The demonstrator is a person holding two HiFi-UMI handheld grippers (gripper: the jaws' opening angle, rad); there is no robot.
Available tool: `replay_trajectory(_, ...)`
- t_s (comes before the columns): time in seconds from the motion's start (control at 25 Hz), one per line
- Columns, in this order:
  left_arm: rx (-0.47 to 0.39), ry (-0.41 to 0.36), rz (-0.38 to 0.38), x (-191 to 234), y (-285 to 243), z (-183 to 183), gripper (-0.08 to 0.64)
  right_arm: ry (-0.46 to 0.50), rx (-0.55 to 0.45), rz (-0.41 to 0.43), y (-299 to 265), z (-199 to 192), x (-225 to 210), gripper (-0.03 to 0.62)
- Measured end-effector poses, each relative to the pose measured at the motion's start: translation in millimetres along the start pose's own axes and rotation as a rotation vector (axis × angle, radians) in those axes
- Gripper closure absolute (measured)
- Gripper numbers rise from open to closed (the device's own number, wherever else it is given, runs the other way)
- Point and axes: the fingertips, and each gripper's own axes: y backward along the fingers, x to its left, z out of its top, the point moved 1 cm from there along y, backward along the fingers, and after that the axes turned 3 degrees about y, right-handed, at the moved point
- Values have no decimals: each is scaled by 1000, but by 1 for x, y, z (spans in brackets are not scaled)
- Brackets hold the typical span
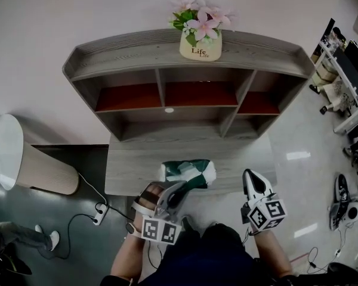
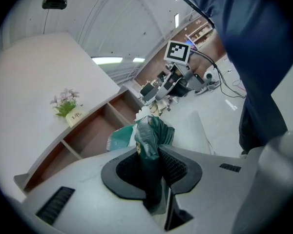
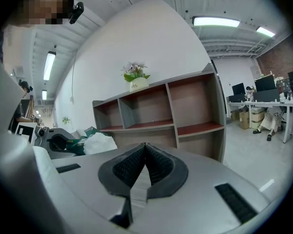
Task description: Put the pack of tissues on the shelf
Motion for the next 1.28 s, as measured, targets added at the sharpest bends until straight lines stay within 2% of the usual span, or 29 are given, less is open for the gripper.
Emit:
replay_trajectory(0.32,8,-16,-10,14,-34,-1,476,-22,16,13,-29,-8,-21,588)
replay_trajectory(0.56,36,-11,9,25,-58,9,476,-28,-17,70,-59,10,-42,588)
replay_trajectory(1.0,117,-20,82,62,-103,20,476,-44,-31,135,-96,30,-92,588)
replay_trajectory(1.28,163,-29,123,78,-119,26,476,-50,-15,230,-108,25,-94,588)
